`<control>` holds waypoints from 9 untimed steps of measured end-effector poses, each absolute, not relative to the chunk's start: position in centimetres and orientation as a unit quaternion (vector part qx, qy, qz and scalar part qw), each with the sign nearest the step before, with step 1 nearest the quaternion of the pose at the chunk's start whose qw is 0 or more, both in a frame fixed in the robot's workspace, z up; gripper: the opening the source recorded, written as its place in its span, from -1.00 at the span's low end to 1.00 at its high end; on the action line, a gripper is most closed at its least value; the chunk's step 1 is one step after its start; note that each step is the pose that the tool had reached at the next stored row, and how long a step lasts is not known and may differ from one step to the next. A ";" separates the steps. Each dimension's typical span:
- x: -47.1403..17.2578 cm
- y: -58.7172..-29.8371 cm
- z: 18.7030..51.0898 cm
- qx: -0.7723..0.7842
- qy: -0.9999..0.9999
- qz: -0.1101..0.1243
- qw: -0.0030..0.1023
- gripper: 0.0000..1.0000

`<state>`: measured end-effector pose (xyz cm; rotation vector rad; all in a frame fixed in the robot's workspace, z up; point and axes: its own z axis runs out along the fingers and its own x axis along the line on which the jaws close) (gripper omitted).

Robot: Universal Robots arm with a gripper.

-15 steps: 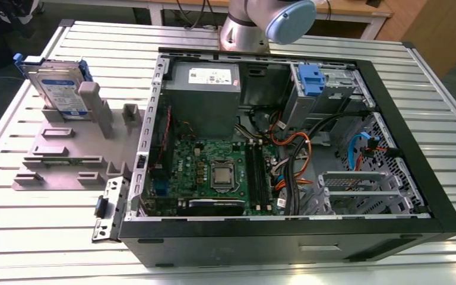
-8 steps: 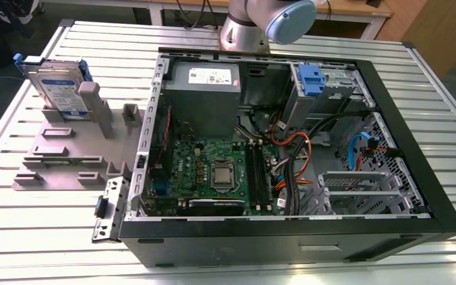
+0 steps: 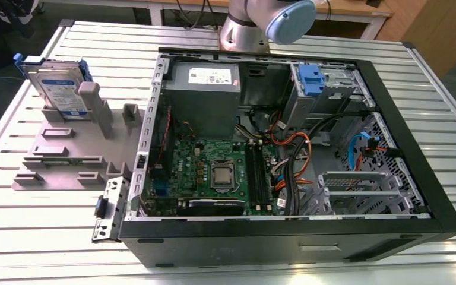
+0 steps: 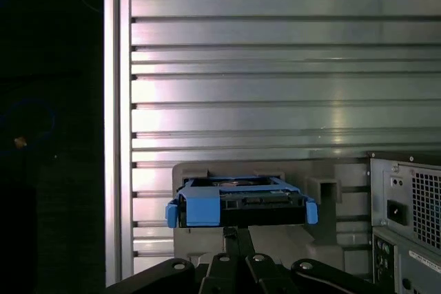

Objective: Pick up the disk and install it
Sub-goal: 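Pick up the disk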

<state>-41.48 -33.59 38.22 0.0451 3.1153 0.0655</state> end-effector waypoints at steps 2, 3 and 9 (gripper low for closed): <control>-41.5 -33.6 38.2 0.001 1.000 0.021 0.012 -0.79; -41.5 -33.6 38.2 -0.007 1.000 0.021 0.012 -0.79; -41.5 -33.6 38.2 -0.049 0.999 0.022 0.011 -0.79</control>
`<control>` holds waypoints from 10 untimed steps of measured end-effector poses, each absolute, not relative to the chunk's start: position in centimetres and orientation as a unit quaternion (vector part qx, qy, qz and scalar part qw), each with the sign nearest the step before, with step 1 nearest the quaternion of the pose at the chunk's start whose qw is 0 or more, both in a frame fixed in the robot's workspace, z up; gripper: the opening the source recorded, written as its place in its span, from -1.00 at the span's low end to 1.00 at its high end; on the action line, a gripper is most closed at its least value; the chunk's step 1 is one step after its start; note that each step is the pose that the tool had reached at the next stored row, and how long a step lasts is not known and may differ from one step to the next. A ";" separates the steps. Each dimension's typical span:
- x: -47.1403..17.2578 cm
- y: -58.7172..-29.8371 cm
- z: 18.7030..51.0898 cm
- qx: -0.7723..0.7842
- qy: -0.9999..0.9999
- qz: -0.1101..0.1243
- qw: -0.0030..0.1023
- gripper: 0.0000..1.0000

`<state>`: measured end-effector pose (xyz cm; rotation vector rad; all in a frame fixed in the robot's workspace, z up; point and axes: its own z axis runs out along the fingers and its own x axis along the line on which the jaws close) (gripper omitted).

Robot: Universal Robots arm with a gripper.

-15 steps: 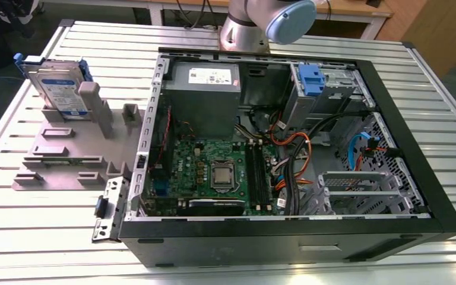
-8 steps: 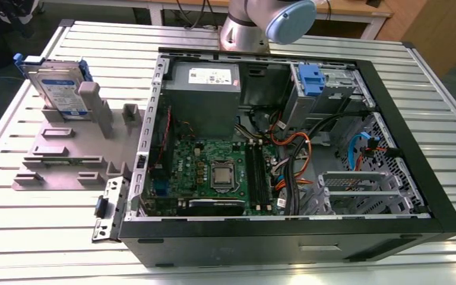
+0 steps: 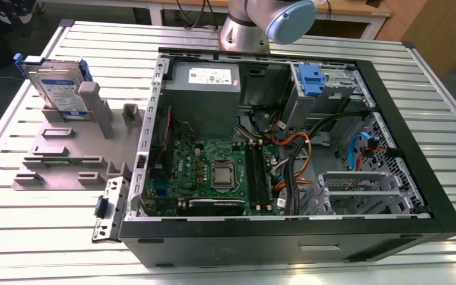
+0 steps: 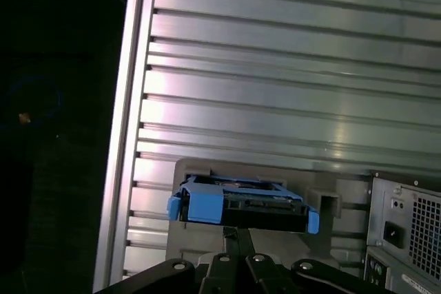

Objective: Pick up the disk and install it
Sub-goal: 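Pick up the disk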

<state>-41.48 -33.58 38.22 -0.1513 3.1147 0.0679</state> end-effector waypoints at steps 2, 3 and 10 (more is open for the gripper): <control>-41.5 -33.6 38.2 -0.063 0.998 0.022 0.011 -0.79; -41.5 -33.6 38.2 -0.070 0.997 0.022 0.011 -0.79; -41.5 -33.6 38.2 -0.115 0.993 0.022 0.010 -0.79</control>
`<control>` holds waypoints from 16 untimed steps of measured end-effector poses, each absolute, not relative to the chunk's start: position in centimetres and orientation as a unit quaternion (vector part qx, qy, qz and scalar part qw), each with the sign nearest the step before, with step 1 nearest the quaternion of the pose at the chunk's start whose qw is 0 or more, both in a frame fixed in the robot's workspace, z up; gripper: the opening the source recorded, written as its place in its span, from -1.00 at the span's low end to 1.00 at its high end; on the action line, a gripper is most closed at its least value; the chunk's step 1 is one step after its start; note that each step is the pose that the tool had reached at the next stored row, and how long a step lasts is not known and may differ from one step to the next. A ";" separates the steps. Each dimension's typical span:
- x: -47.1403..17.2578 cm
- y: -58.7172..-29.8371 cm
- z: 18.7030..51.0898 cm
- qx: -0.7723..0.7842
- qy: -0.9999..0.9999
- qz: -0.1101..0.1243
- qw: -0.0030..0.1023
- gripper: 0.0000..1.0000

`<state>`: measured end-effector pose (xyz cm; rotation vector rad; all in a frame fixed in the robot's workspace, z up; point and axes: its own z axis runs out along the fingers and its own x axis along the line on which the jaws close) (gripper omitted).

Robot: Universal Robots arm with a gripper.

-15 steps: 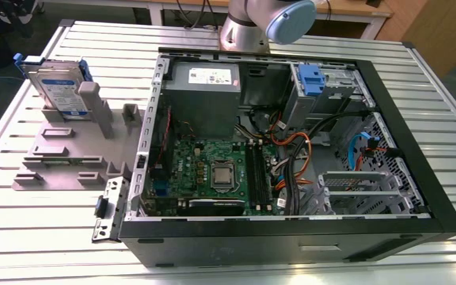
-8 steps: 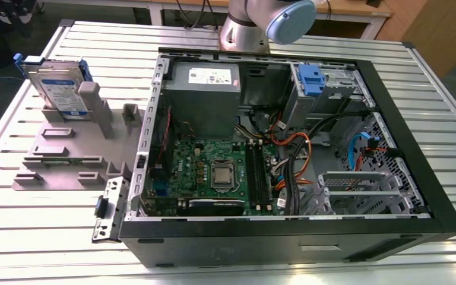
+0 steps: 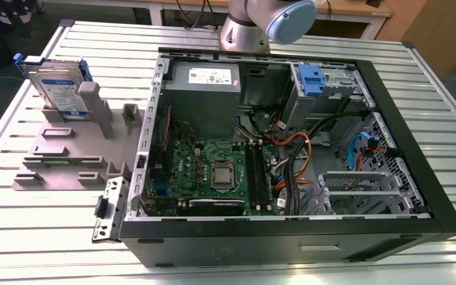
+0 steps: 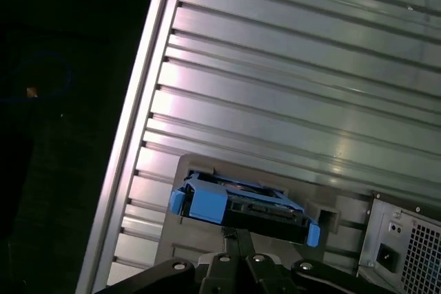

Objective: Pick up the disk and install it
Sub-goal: 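Pick up the disk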

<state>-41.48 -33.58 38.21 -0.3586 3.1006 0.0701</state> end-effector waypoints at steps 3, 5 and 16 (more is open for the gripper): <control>-41.5 -33.6 38.2 -0.121 0.992 0.023 0.010 -0.79; -41.5 -33.6 38.2 -0.122 0.992 0.023 0.010 -0.79; -41.5 -33.6 38.2 -0.123 0.992 0.023 0.010 -0.79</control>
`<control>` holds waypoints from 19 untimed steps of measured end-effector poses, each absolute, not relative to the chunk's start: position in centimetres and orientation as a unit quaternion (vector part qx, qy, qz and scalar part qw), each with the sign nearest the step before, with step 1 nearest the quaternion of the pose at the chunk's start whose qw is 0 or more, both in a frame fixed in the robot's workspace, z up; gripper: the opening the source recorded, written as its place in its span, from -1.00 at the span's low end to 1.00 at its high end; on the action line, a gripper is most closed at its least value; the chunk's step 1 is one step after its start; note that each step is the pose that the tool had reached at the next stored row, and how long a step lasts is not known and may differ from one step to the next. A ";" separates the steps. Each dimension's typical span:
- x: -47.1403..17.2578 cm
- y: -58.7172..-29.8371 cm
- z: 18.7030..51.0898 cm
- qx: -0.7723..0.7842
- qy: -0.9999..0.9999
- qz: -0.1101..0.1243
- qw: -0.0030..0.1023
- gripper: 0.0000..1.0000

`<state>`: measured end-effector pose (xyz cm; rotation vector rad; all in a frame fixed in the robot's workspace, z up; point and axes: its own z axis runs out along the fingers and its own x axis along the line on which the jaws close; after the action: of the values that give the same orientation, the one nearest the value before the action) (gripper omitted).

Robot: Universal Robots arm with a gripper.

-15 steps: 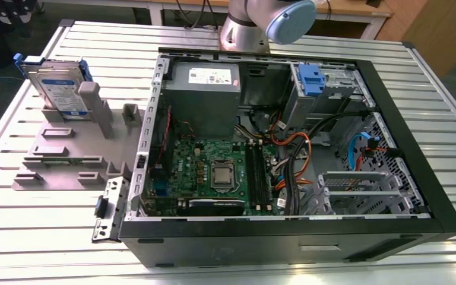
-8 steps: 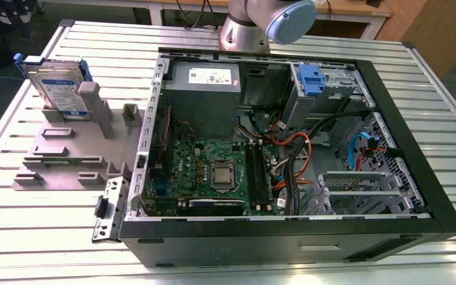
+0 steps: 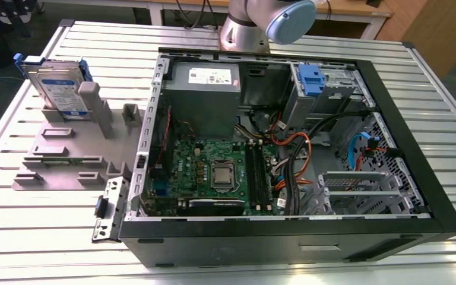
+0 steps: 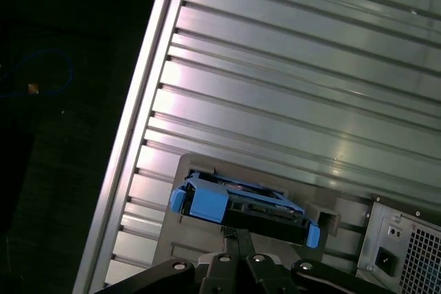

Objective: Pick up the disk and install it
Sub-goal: 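Pick up the disk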

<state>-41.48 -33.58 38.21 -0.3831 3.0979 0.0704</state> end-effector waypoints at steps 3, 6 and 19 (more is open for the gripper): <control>-41.5 -33.6 38.2 -0.126 0.992 0.023 0.010 -0.79; -41.5 -33.6 38.2 -0.134 0.991 0.023 0.009 -0.79; -41.5 -33.6 38.2 -0.214 0.977 0.023 0.008 -0.79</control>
<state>-41.51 -33.59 38.21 -0.6676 3.0536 0.0729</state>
